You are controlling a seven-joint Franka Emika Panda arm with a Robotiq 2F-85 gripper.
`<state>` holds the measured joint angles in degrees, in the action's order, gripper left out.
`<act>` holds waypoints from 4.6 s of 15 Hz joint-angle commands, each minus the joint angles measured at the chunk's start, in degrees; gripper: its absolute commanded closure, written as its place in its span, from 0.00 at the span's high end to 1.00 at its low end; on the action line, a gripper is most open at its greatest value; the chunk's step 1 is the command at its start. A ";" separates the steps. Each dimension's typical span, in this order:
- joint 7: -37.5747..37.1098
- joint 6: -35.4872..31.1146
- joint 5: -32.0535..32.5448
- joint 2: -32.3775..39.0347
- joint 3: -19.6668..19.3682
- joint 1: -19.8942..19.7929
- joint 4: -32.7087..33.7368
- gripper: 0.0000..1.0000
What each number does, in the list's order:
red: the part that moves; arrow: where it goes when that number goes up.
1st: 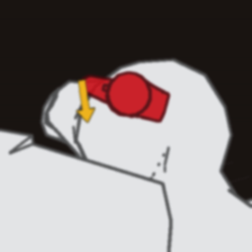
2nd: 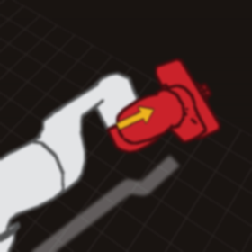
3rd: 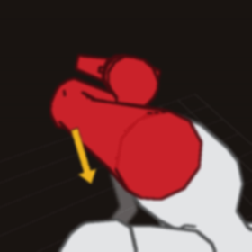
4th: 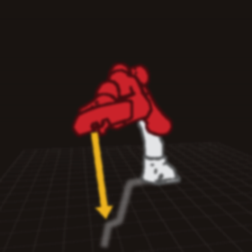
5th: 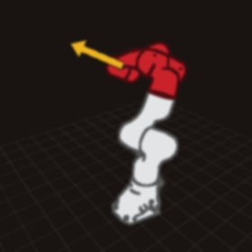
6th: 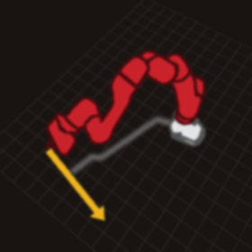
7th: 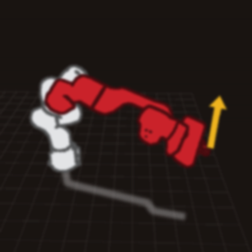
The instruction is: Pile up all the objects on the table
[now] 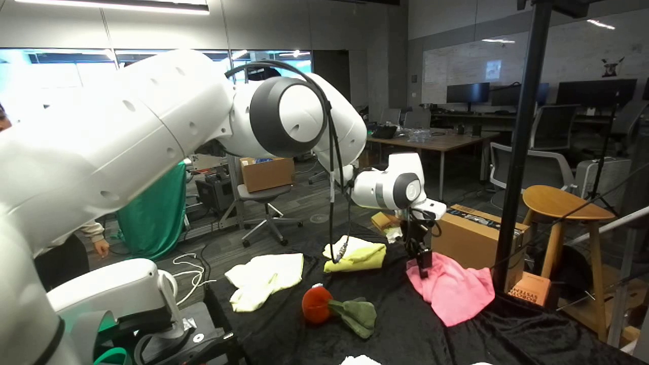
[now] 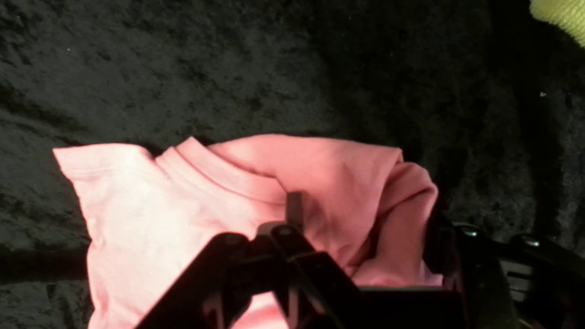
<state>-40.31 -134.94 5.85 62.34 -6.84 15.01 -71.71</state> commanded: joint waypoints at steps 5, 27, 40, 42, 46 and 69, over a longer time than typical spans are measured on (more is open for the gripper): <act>-0.54 -0.14 -0.86 1.36 0.01 0.29 2.47 0.04; -7.53 -10.79 1.27 -29.93 -3.18 3.52 -37.21 0.04; -38.59 -23.25 7.51 -48.54 -11.63 3.20 -57.52 0.04; -42.85 -22.04 11.61 -51.50 -11.92 2.31 -57.97 0.04; -51.24 -16.58 21.53 -55.98 -10.93 -0.65 -56.43 0.04; -48.83 -7.62 16.16 -39.11 -5.37 -14.36 -42.88 0.61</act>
<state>-92.99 -144.50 24.03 21.79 -12.67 0.46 -117.11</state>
